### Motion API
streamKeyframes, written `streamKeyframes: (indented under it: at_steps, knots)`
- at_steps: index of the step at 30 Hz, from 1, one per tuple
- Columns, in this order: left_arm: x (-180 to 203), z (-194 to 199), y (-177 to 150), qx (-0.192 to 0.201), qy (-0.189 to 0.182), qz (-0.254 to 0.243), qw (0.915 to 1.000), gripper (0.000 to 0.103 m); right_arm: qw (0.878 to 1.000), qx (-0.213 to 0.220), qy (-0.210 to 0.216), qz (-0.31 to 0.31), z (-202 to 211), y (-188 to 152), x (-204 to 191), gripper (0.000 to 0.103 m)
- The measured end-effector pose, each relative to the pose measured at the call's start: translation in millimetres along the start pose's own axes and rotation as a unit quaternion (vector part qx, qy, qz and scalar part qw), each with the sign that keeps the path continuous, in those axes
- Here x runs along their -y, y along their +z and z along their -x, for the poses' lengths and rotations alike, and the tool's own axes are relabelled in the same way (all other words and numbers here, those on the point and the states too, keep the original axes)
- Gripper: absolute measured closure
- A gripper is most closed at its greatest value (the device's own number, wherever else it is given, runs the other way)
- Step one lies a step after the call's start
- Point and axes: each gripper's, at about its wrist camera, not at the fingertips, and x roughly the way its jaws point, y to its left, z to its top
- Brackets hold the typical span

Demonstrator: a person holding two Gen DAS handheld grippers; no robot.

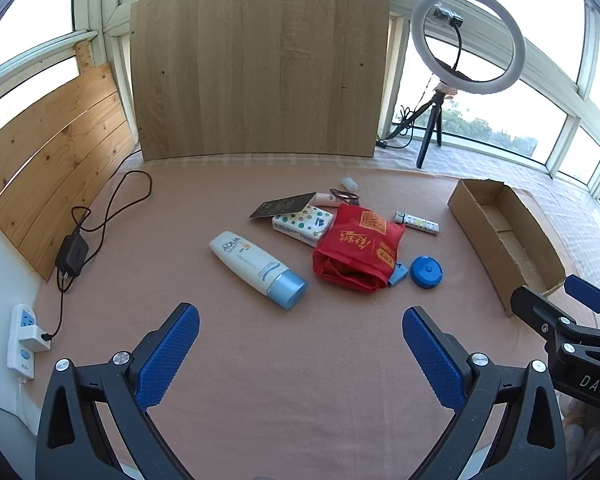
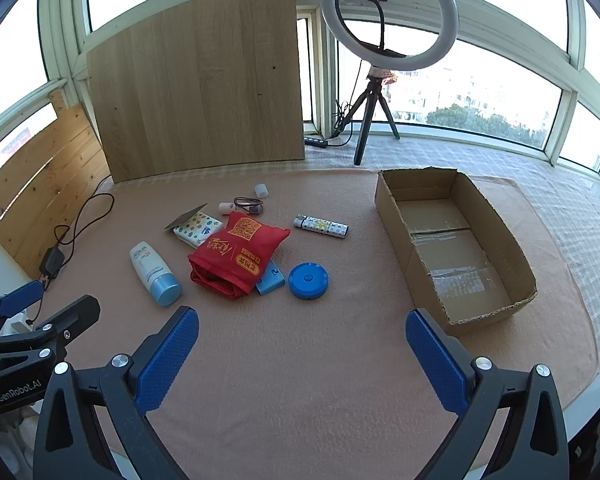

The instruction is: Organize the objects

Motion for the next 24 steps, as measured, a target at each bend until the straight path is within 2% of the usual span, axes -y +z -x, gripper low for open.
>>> streamKeyframes:
  at_steps: [24]
  knots:
    - [3.9,3.1,0.4,0.001,-0.002,-0.002,1.0,0.0,1.0,-0.002,0.0,0.001,1.5,0.5,2.2,0.001]
